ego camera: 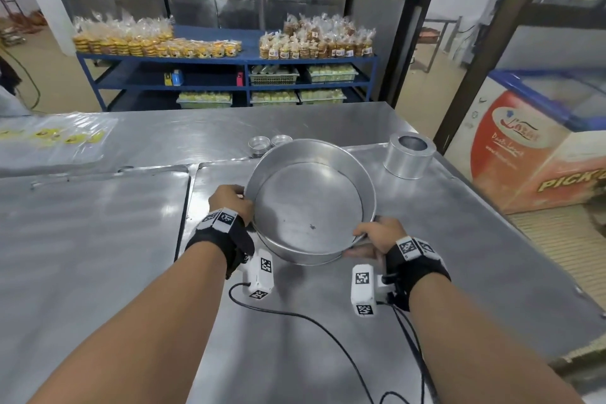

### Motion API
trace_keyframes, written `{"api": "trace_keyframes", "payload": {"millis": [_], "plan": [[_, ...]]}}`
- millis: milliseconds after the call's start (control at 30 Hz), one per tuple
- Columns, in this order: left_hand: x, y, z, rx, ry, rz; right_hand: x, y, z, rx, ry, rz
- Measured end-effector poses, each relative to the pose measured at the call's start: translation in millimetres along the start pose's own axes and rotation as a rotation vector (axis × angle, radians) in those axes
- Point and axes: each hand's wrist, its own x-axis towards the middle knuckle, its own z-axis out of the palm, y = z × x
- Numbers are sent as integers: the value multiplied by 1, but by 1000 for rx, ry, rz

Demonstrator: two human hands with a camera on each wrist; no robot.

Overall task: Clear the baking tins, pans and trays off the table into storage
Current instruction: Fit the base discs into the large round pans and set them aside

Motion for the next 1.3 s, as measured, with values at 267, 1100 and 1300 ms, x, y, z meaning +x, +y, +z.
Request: {"api": "trace_keyframes", "payload": {"millis": [267,1100,1300], "plan": [[21,17,78,-234,-138,-191,49,-35,-11,148,9,-53],[265,159,246,-462,59,-76,374,-180,-12,249,-187,-125],[354,139,265,-218,59,57,450,-184,27,195,-156,-152]]}}
